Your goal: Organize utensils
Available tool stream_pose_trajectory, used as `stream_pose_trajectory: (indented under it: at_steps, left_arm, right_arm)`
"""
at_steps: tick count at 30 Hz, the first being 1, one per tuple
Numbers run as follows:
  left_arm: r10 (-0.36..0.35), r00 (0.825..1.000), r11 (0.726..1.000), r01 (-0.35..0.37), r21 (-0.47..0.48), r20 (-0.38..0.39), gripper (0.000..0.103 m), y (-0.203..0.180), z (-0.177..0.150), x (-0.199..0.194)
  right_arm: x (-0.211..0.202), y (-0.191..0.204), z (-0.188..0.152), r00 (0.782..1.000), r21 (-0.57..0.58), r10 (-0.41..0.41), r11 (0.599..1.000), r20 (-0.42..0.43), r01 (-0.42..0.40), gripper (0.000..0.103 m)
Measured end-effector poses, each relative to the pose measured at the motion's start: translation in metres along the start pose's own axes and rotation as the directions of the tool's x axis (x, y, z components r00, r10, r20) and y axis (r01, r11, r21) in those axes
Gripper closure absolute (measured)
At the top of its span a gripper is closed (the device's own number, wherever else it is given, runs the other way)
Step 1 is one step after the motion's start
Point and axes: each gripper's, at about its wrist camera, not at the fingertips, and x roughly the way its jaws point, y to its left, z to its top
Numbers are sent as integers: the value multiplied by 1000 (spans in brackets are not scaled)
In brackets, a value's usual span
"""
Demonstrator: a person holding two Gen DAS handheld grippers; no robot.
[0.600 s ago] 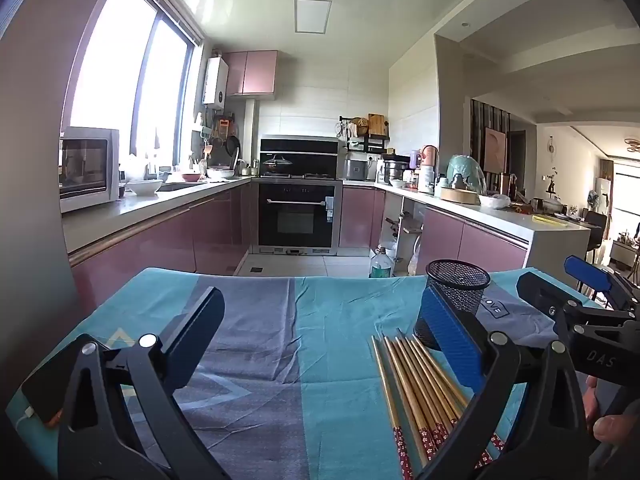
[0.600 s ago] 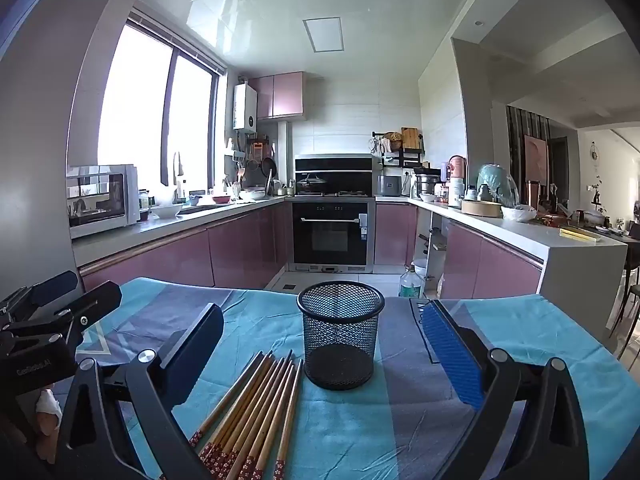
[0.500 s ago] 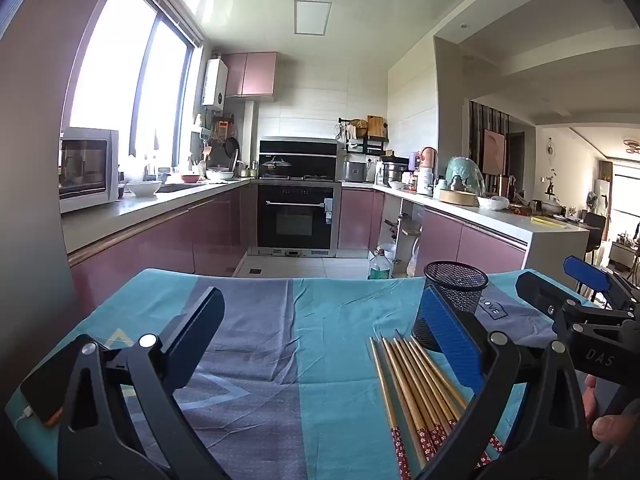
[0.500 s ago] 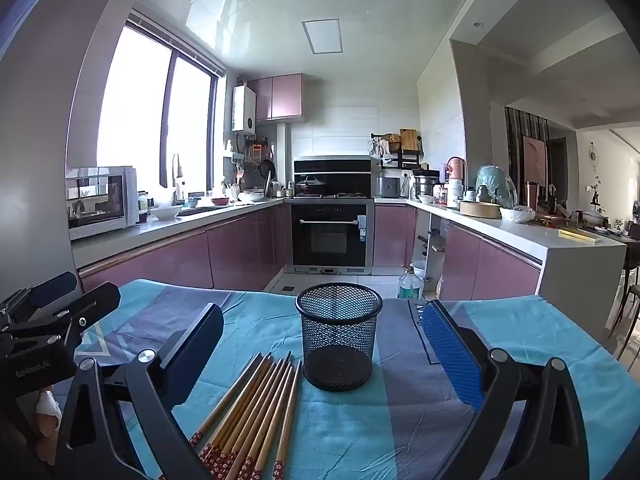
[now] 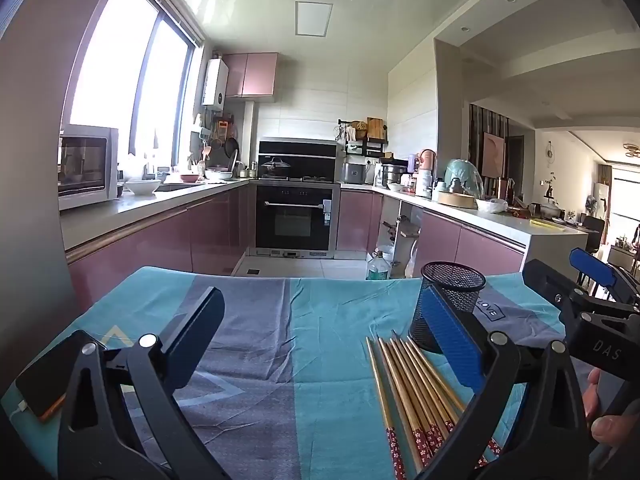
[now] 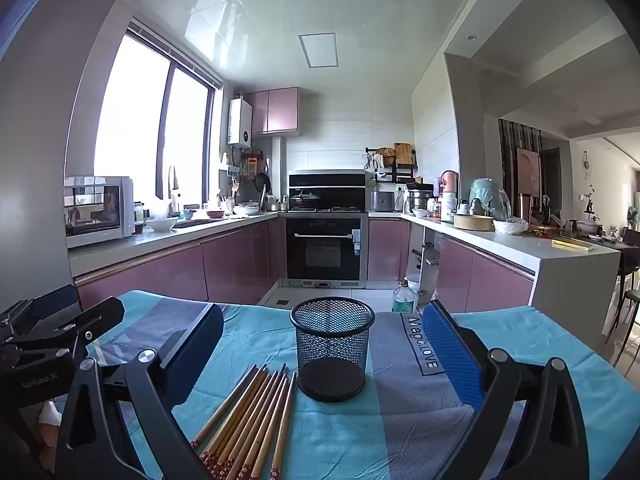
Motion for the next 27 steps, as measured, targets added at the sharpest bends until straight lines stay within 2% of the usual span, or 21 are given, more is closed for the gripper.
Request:
stream_pose_trajectory:
  at_steps: [27]
  left_arm:
    - [-6, 1000, 1000, 6, 1, 13, 6, -2, -1, 1]
  right_arm:
    - [-1, -3, 1, 1000, 5, -10, 1000, 10, 10, 7]
